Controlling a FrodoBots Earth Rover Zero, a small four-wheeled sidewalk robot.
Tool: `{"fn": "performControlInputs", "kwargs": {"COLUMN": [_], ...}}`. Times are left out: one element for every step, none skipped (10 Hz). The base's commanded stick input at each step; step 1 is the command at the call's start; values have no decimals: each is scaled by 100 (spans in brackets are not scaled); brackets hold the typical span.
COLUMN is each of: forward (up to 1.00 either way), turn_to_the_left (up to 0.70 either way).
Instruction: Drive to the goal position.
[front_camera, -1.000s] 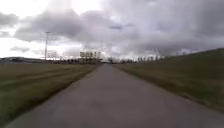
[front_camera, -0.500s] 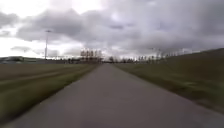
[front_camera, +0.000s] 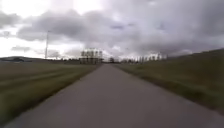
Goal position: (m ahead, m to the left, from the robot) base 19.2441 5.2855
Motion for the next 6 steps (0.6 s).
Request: {"fn": "performControlInputs", "kwargs": {"forward": [100, 100, 100, 100, 100, 100], "turn_to_the_left": [1, 1, 1, 1, 1, 1]}}
